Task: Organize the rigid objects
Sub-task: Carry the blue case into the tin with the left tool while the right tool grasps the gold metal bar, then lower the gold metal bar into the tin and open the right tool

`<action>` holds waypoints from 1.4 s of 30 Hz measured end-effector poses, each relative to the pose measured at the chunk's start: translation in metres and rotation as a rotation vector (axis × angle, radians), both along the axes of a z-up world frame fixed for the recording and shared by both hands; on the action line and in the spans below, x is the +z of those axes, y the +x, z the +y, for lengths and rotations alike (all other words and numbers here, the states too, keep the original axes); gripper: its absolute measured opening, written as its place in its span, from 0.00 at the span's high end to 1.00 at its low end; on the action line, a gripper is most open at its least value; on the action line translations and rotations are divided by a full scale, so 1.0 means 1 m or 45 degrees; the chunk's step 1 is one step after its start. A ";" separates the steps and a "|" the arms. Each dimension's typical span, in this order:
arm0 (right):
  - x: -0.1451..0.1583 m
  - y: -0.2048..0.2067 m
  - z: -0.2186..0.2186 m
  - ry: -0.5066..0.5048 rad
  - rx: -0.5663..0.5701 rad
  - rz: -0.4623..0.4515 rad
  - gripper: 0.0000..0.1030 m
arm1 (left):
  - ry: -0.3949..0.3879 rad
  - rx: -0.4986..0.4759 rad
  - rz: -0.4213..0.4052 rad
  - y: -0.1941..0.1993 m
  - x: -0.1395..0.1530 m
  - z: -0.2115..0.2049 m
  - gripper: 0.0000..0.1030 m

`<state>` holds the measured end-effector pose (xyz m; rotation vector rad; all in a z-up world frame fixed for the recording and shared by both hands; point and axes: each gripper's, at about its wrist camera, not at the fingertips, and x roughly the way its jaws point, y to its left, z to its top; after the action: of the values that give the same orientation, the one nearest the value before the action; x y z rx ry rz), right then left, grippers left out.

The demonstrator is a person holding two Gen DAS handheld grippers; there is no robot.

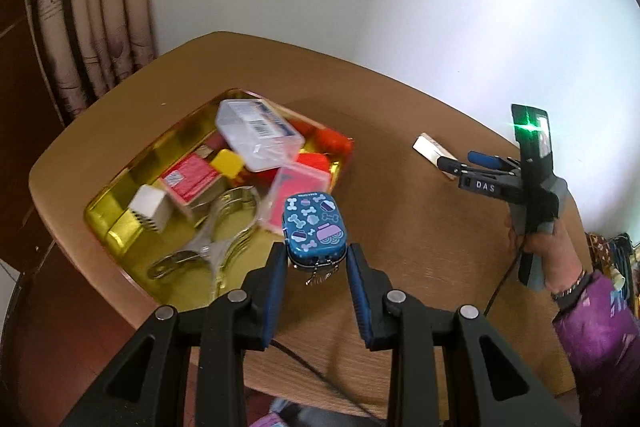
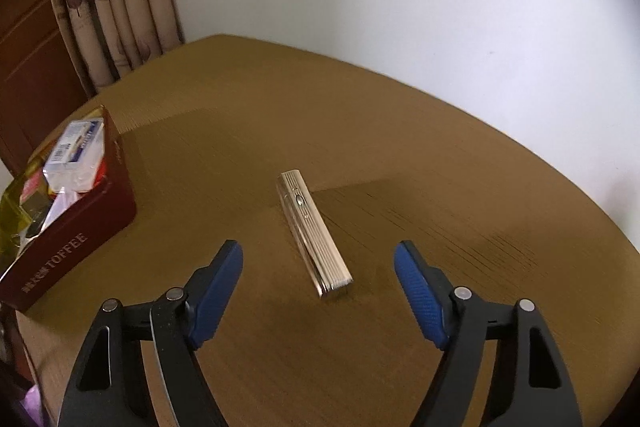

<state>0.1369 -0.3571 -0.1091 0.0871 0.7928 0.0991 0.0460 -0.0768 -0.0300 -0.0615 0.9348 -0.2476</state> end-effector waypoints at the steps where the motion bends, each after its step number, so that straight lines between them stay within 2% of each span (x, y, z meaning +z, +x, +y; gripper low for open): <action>1: -0.002 0.005 0.002 -0.018 0.003 0.020 0.39 | -0.003 0.007 0.003 -0.001 0.000 0.002 0.70; 3: -0.010 0.019 0.005 -0.048 0.016 0.094 0.68 | -0.011 0.029 0.009 -0.001 0.001 0.013 0.70; 5: -0.015 0.027 0.006 -0.047 0.022 0.142 0.77 | -0.008 0.043 0.011 0.000 0.001 0.019 0.70; 7: -0.014 0.028 0.009 -0.062 0.020 0.149 0.82 | -0.015 0.067 0.008 0.000 0.002 0.027 0.70; 10: -0.012 0.023 0.007 -0.037 0.000 0.156 0.82 | -0.007 0.085 0.008 0.002 0.000 0.036 0.70; 16: 0.002 -0.017 -0.007 0.270 -0.036 0.086 0.82 | 0.028 0.071 -0.002 0.009 -0.003 0.047 0.70; 17: 0.007 -0.028 -0.006 0.354 -0.039 0.065 0.82 | 0.040 0.059 -0.006 0.011 -0.004 0.048 0.70; 19: 0.011 -0.044 -0.002 0.440 -0.030 0.045 0.82 | 0.080 0.034 -0.021 0.016 -0.006 0.047 0.70; 21: 0.017 -0.062 0.007 0.531 -0.010 0.027 0.82 | 0.080 0.003 -0.021 0.020 -0.008 0.046 0.70; 26: 0.035 -0.070 0.030 0.722 0.042 0.009 0.82 | 0.095 -0.070 0.012 0.030 -0.020 0.042 0.70; 29: 0.045 -0.067 0.046 0.776 0.084 0.010 0.82 | 0.127 -0.089 0.017 0.034 -0.025 0.040 0.70; 34: 0.067 -0.053 0.077 0.786 0.146 0.003 0.82 | 0.135 -0.122 0.013 0.033 -0.027 0.042 0.69; 38: 0.077 -0.044 0.095 0.834 0.188 0.025 0.82 | 0.091 -0.080 0.025 0.029 -0.019 0.054 0.69; 42: 0.080 -0.039 0.115 0.876 0.228 0.068 0.82 | 0.056 0.047 -0.031 0.010 -0.003 0.080 0.67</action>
<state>0.0976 -0.2416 -0.0291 0.6719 0.7901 0.5398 0.0561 0.0034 -0.0332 -0.0352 0.9137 -0.1928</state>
